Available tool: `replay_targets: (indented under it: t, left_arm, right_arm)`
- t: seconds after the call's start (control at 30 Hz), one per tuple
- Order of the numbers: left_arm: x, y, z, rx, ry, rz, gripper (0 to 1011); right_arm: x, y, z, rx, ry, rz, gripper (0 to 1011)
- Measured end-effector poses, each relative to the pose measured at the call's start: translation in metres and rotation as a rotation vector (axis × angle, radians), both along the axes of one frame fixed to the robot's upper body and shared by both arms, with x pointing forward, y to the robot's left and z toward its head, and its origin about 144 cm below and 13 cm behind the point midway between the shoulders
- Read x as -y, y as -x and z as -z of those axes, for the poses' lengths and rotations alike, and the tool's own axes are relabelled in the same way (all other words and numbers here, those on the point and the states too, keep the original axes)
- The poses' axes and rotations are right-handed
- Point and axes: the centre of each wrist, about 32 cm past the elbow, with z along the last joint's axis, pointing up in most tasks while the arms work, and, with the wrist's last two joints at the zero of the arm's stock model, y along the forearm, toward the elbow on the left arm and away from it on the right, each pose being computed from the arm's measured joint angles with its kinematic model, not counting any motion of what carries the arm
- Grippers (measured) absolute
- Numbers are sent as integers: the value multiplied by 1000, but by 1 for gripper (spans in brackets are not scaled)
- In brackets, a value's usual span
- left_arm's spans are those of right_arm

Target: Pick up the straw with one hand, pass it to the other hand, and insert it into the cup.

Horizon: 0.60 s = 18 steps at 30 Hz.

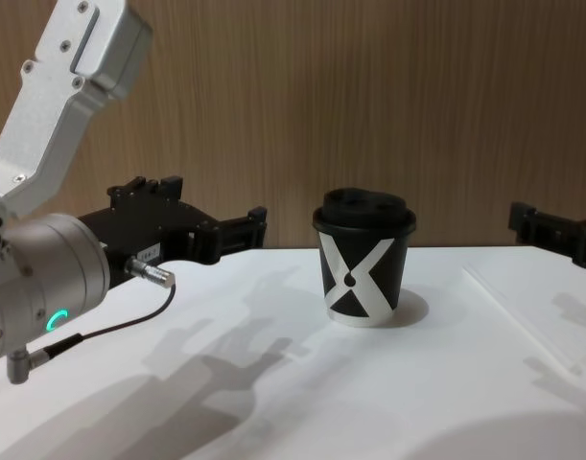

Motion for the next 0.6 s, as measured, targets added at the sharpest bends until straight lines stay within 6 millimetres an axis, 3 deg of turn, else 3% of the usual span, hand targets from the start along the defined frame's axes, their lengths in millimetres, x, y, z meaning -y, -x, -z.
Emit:
replay_targets:
  t: [0.6]
  left_arm:
    - [0,0,0,0,0,0,1003]
  right_arm:
    - [0,0,0,0,0,0,1001]
